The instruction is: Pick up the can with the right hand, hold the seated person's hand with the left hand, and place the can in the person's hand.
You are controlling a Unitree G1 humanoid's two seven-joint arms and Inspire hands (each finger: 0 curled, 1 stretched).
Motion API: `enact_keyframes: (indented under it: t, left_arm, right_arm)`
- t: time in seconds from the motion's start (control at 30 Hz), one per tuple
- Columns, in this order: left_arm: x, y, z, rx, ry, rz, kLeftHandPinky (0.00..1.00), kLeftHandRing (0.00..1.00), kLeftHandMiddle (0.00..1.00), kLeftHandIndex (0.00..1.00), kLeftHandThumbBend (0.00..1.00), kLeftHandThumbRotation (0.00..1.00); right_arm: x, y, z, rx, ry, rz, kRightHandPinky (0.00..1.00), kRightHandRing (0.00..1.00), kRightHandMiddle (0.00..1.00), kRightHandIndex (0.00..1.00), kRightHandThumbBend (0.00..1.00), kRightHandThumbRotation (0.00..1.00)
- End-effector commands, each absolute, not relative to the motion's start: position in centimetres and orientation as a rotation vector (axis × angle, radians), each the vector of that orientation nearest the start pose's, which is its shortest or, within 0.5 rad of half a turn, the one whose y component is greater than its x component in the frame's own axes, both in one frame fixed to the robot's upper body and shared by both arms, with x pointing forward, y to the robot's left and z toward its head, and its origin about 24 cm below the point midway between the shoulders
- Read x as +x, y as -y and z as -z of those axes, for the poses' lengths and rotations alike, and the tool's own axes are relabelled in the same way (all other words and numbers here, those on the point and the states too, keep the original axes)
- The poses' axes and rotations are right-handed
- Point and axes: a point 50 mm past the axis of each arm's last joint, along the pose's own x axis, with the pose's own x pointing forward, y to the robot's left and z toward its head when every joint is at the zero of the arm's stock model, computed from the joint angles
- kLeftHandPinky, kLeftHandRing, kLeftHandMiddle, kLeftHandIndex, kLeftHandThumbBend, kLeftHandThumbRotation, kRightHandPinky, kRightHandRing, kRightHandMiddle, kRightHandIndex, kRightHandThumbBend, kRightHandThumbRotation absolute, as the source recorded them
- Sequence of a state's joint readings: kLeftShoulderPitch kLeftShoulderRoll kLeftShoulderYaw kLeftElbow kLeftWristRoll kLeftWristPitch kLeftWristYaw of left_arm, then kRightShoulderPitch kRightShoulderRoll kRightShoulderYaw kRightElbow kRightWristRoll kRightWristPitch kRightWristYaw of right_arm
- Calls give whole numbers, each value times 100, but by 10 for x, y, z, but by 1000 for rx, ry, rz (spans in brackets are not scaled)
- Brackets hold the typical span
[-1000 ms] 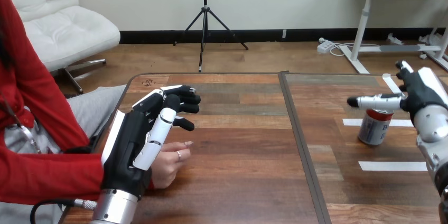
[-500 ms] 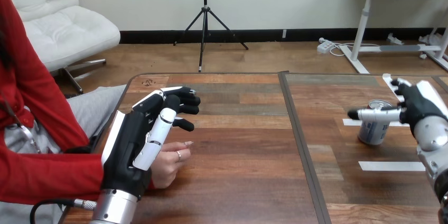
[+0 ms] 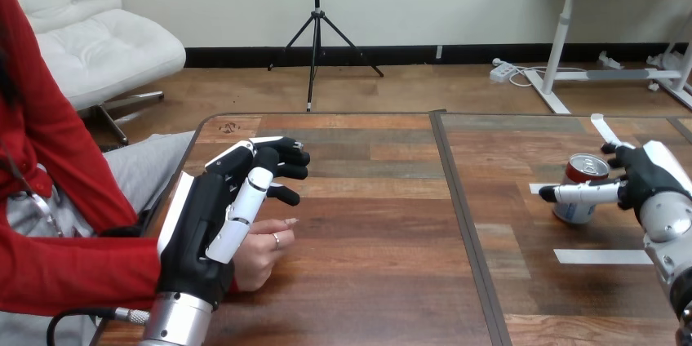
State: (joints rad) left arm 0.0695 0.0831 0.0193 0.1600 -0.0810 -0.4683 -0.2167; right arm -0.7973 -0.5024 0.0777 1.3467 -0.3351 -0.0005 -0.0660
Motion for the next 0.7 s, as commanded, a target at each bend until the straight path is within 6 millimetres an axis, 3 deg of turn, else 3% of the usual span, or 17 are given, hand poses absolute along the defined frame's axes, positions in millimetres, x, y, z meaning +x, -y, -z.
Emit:
enact_keyframes:
  t: [0.0, 0.23, 0.43, 0.67]
  left_arm:
    - [240, -167, -54, 48, 324, 174, 50, 64, 64, 60, 45, 78]
    - [240, -167, -53, 49, 323, 175, 49, 64, 64, 59, 45, 77]
    - [240, -167, -54, 48, 326, 175, 48, 63, 63, 58, 45, 77]
    - [240, -167, -54, 60, 330, 178, 48, 63, 63, 57, 43, 77]
  right_arm:
    - [352, 288, -43, -814, -505, 180, 52, 71, 77, 87, 100, 20]
    - [351, 287, -41, -842, -503, 167, 53, 73, 79, 85, 100, 17]
    - [350, 286, -39, -847, -492, 161, 61, 76, 82, 83, 100, 13]
    - [348, 285, -36, -853, -479, 173, 63, 74, 78, 77, 100, 7]
